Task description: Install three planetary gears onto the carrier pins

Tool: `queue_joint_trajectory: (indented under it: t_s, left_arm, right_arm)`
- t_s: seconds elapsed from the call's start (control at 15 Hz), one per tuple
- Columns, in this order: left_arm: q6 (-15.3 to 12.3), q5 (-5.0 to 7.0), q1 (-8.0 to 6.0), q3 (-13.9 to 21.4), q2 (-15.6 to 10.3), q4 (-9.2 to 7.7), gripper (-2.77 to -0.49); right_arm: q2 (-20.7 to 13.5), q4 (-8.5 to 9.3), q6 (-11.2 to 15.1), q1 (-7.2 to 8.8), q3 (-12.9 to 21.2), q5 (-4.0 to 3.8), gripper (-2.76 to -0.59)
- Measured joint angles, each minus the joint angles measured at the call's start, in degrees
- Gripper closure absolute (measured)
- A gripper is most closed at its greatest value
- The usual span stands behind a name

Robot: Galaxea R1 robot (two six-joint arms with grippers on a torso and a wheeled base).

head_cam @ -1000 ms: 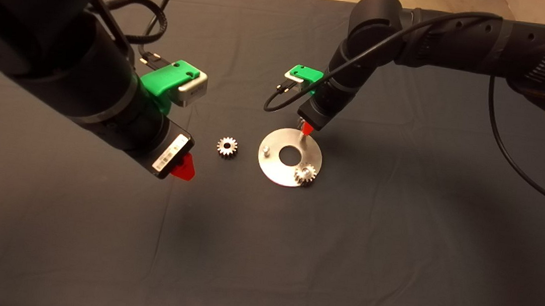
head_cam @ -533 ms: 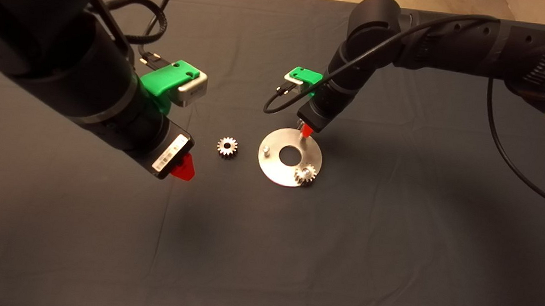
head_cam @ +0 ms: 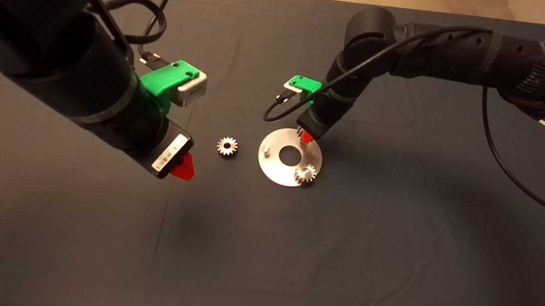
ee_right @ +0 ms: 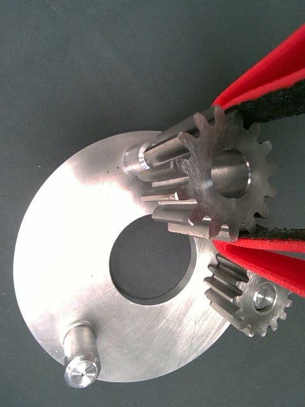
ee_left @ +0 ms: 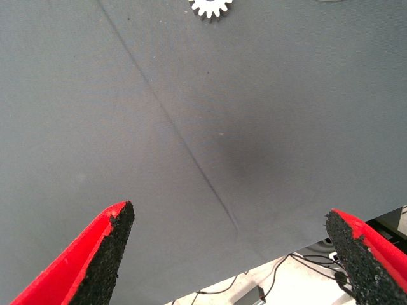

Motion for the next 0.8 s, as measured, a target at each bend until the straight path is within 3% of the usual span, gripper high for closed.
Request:
queue_joint_trajectory:
  t_s: [0.33,0.53,0.8]
  left_arm:
    - [0.01,0.00,0.00,0.00,-0.14,0.00,-2.17]
    - [0.01,0.00,0.00,0.00,-0.15,0.00,-2.17]
    - [0.01,0.00,-0.02,0.00,-0.28,0.00,-2.17]
  right_arm:
    - [0.02,-0.05,0.00,0.00,0.00,0.05,-0.92]
    - [0.06,-1.36,0.00,0.02,-0.01,0.24,-0.92]
    - [0.85,-1.61,0.00,0.11,-0.01,0.39,-0.92]
